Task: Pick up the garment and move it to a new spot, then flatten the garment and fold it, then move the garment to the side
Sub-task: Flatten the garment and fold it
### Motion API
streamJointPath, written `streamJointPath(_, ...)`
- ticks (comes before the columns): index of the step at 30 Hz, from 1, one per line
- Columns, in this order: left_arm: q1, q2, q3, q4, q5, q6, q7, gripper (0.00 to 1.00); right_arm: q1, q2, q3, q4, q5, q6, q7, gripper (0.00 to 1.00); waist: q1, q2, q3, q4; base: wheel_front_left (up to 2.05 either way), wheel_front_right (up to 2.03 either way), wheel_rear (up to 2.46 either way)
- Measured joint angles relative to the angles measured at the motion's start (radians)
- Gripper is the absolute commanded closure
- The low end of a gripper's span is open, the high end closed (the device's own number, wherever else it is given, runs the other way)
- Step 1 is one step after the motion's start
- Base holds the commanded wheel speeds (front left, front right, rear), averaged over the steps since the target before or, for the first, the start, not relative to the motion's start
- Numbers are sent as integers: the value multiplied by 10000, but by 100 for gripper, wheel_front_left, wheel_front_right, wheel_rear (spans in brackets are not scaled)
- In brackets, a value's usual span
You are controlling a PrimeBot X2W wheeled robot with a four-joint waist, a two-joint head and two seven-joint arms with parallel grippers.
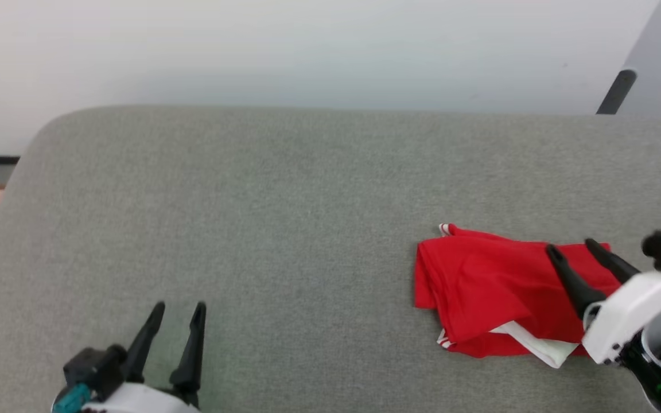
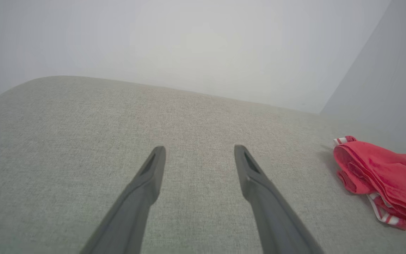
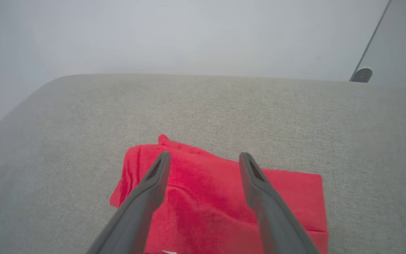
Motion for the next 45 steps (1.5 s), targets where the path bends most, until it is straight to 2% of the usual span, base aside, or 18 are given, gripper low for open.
streamJointPath(8,431,-63,209,435,46,0,0,0,713,-109,-56,696,123,0,-2353,0,0,0,-506,-311,0,0,0)
streamJointPath(16,836,-182,665,537,119,0,0,0,1385,282,-232,991,-86,0,-3985,0,1,0,-902,-444,0,0,0)
streamJointPath(27,1323,-203,917,119,466,0,0,0,2025,416,-382,928,-794,0,-4874,0,0,0,-1096,-342,0,0,0)
streamJointPath(35,1806,-81,1057,-715,476,0,0,0,2940,412,-518,253,-1243,0,-5256,0,0,0,-1043,-144,0,0,0)
streamJointPath(45,2803,-224,1620,-1710,727,0,0,0,3864,890,-1338,-723,-1703,0,-5306,0,0,0,-957,-132,0,0,0)
